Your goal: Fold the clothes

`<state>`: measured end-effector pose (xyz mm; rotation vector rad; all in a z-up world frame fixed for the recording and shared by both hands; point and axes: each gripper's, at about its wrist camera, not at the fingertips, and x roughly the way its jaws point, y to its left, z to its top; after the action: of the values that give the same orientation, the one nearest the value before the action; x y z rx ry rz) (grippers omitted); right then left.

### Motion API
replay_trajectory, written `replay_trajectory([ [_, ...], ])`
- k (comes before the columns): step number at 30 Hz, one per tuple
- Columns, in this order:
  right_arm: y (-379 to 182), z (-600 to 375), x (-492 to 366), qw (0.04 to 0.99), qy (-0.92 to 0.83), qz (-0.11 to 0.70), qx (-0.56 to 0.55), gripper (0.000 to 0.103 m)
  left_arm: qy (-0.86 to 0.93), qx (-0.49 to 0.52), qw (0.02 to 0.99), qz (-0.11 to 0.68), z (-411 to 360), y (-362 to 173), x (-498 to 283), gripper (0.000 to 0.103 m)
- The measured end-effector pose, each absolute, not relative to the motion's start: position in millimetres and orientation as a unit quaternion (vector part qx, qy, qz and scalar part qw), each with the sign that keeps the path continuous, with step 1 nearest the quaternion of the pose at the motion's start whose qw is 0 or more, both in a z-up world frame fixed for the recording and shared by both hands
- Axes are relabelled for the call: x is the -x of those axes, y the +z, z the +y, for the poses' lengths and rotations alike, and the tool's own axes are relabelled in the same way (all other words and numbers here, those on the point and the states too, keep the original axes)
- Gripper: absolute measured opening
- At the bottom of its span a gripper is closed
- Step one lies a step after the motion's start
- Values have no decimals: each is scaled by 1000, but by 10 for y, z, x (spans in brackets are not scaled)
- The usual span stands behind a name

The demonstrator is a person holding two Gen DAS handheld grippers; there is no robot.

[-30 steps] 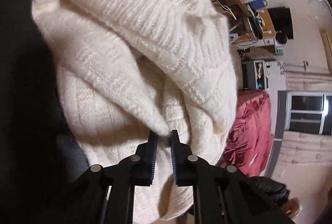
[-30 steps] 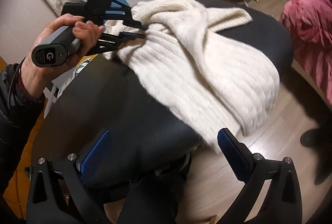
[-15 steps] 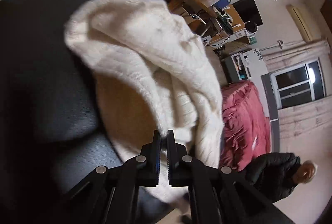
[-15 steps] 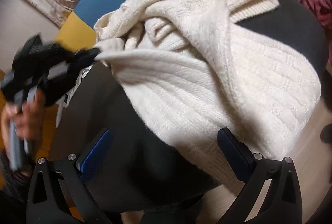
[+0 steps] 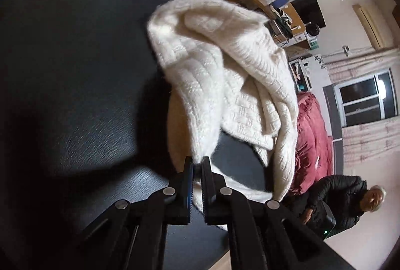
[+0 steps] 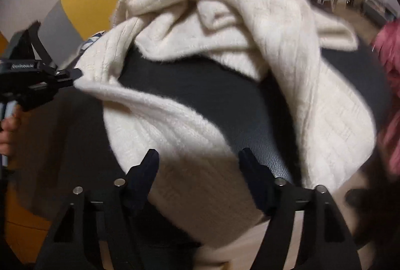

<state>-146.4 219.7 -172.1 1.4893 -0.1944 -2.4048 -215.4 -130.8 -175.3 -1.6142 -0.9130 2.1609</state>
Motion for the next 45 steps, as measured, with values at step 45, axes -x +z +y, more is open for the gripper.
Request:
replay_trajectory([
  [45, -1768, 1897, 1056, 195, -859, -64, -468, 92, 742, 545, 126, -369, -1114, -1636, 1629, 5],
])
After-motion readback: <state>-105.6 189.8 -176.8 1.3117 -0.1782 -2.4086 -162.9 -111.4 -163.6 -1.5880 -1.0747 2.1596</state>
